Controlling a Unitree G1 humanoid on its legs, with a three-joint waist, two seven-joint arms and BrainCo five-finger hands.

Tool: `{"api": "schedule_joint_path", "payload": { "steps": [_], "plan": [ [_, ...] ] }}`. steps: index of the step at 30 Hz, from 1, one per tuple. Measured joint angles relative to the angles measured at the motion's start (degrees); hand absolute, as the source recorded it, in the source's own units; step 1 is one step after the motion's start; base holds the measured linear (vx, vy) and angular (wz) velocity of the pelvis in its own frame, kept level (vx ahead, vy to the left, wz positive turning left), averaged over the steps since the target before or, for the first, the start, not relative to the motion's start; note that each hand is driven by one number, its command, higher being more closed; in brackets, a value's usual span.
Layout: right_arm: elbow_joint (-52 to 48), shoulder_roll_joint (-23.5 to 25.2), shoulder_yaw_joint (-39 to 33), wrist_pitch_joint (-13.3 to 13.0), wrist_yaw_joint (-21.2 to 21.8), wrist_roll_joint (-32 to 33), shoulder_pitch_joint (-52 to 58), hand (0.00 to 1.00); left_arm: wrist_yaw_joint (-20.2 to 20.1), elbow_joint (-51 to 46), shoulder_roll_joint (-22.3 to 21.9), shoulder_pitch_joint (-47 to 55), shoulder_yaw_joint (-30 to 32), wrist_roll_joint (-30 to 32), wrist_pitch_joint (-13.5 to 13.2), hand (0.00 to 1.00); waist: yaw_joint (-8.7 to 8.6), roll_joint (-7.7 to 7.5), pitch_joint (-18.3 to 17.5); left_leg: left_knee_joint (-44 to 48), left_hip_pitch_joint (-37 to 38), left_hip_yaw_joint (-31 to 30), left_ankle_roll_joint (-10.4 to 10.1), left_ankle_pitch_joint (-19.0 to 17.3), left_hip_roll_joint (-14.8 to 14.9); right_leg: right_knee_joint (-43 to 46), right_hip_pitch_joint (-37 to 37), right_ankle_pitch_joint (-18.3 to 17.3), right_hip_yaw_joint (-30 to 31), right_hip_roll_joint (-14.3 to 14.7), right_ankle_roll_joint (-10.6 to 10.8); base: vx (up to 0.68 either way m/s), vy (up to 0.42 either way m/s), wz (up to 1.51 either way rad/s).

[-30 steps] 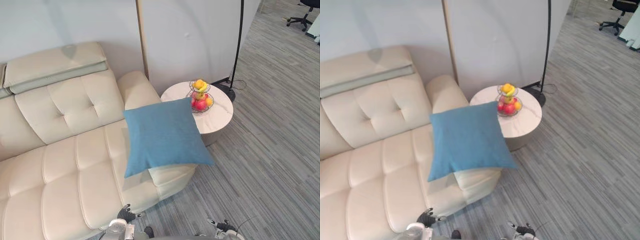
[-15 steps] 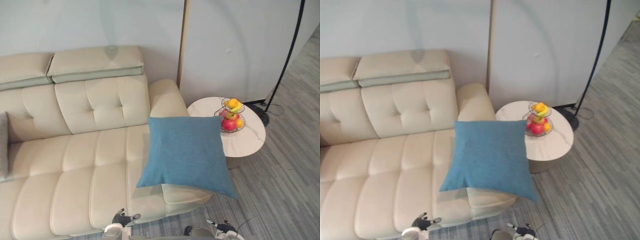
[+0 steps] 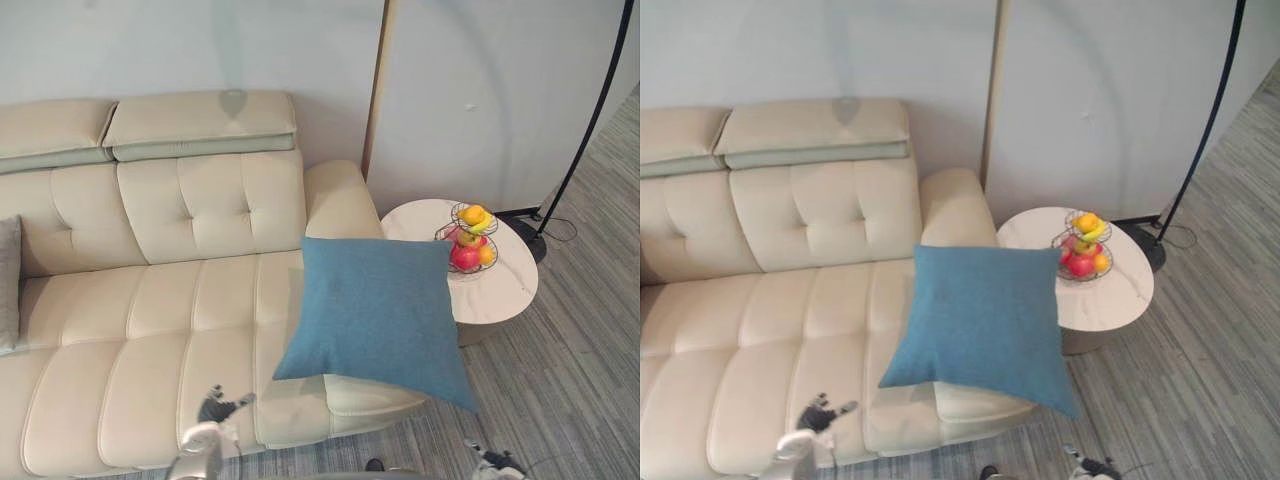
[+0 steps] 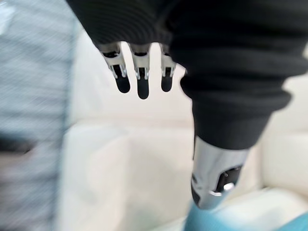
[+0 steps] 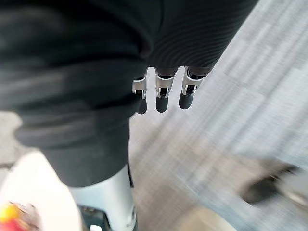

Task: Pick up cushions and gather them together orderly.

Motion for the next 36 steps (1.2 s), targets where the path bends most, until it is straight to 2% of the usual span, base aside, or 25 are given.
{"api": "schedule_joint_path", "payload": {
  "steps": [5,11,16,21,27,30,36],
  "plan": [
    [-11.0,-6.4,0.7,-0.8,-0.1,-0.4,-0.8,0.00,0.3,-3.3,2.3,0.1,3.1,-1.2,-0.2,0.00,-0.46,0.94,-0.4,-1.9,-0.1,1.5,-0.4,0.9,0.2,-1.1,-1.2,1.0,1.0,0.5,-0.3,-0.05,-0.004,-0.15],
    [-15.5,-7.2,7.2,-1.0,-0.1,-2.1,-5.2,0.00,2.0,-8.9,2.2,-0.4,2.8,-2.1,-0.5,0.00,-1.34,1.28,-0.5,-2.8,-0.9,2.5,-1.2,1.4,1.6,-2.6,-2.4,2.1,1.6,1.9,-1.4,0.02,-0.030,-0.11],
    [-19.7,-7.2,11.9,-1.1,0.0,-2.0,-7.6,0.00,2.6,-13.5,1.6,-2.5,0.4,-2.2,-0.5,0.00,-1.76,1.84,-0.6,-2.8,-1.1,2.5,-1.6,1.6,1.6,-4.0,-2.0,2.5,1.4,2.1,-1.6,0.07,-0.001,0.01],
    [-21.2,-5.4,16.4,-1.2,-0.1,0.2,-11.4,0.00,3.9,-13.9,-0.1,-6.9,-5.9,-2.3,-0.6,0.00,-2.03,2.29,-0.2,-2.7,-3.8,1.5,-1.1,2.2,0.9,-7.4,-2.5,4.7,0.3,1.8,-1.5,0.01,0.017,0.10],
    [-21.2,-2.9,18.3,-1.2,-0.5,0.3,-12.5,0.00,4.8,-14.0,-1.6,-7.5,-10.0,-2.2,-0.4,0.00,-2.02,2.70,1.1,-2.7,-5.6,1.0,-1.0,2.7,0.5,-8.3,-3.7,5.9,0.2,1.6,-1.6,-0.02,0.009,0.04],
    [-21.2,-2.1,19.7,-1.2,-1.5,0.8,-13.9,0.00,4.9,-13.9,-2.2,-9.3,-12.5,-2.1,0.0,0.00,-2.11,2.64,3.7,-2.7,-7.5,1.0,-0.9,3.9,0.1,-8.4,-5.5,6.9,0.2,1.2,-1.6,-0.09,-0.003,0.02],
    [-23.3,0.4,23.9,-1.1,-3.0,4.6,-17.0,0.00,5.3,-13.9,-5.2,-15.1,-18.3,-2.3,0.2,0.00,-1.33,2.74,4.7,-2.7,-14.2,2.2,-0.8,6.2,0.1,-6.6,-13.3,8.5,1.1,0.4,-2.1,-0.13,-0.025,-0.06]
  ]
}}
